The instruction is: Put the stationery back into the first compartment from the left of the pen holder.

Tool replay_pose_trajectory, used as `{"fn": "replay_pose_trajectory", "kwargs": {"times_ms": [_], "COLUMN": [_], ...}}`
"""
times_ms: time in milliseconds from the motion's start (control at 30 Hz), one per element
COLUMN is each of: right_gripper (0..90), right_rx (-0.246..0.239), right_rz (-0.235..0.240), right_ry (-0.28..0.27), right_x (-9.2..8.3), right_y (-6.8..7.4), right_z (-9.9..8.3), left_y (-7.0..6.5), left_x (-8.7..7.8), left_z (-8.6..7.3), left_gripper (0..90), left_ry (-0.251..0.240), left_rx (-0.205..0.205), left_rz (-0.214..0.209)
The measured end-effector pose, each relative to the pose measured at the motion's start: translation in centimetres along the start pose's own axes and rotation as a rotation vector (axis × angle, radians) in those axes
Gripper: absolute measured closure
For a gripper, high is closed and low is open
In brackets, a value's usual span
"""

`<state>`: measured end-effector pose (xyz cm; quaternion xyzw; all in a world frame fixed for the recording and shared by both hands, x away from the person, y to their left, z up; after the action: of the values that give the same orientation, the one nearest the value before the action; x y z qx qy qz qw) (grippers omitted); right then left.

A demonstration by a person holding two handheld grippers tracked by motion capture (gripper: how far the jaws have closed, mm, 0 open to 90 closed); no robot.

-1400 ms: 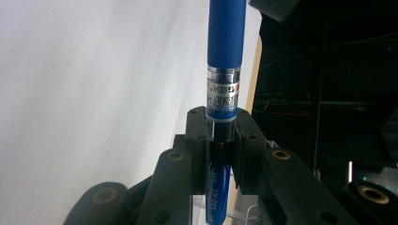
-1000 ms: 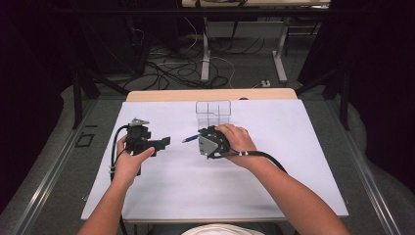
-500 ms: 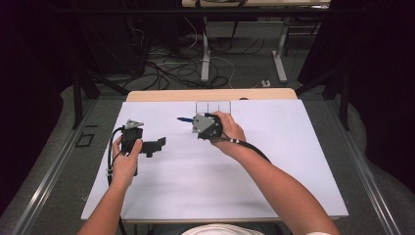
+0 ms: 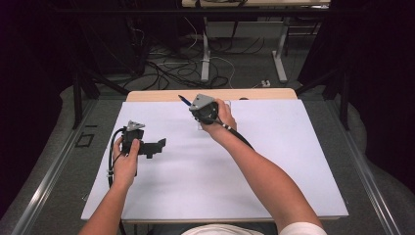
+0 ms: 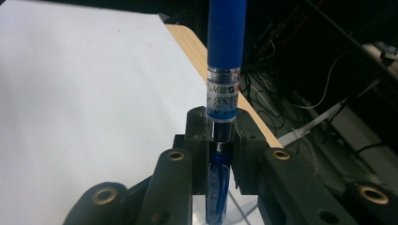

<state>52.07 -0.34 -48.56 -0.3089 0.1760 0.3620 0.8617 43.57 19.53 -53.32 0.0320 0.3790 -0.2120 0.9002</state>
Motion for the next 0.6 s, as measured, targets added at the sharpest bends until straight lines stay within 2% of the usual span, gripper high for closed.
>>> {"fn": "replay_pose_trajectory", "kwargs": {"times_ms": [300,333,400,467,600], "right_gripper": [79.3,79.2,79.2,79.2,78.9], "right_rx": [0.218,0.234,0.274,0.287,0.309], "right_rz": [0.001,-0.004,-0.015,-0.036,-0.044], "right_ry": [-0.044,-0.058,-0.064,-0.073,-0.032], "right_x": [2.3,2.5,3.0,3.4,3.9], "right_y": [-2.4,-2.6,-3.0,-3.4,-3.6], "right_z": [0.9,0.9,0.9,0.8,-0.1], "left_y": [0.0,0.1,0.1,0.2,0.2], "left_x": [0.1,0.0,0.1,0.0,0.2], "left_z": [0.0,0.0,0.1,0.0,0.0], "left_gripper": [0.2,0.2,0.2,0.2,0.2], "left_ry": [-0.014,-0.005,-0.017,-0.010,-0.012], "left_rx": [-0.015,-0.015,-0.026,-0.024,-0.021], "left_rz": [-0.008,-0.008,-0.011,-0.014,-0.012]}}
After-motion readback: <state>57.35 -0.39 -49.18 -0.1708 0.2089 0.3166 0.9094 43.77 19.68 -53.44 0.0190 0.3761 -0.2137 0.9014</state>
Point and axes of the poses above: each handheld gripper's, and its own axes: x roughly forward along the jaws, z roughly out of its top, y roughly to its left, the point moved 6 cm from there along x, roughly forward along the jaws, and after that the axes turned 5 degrees about y, right-handed, at the moved point
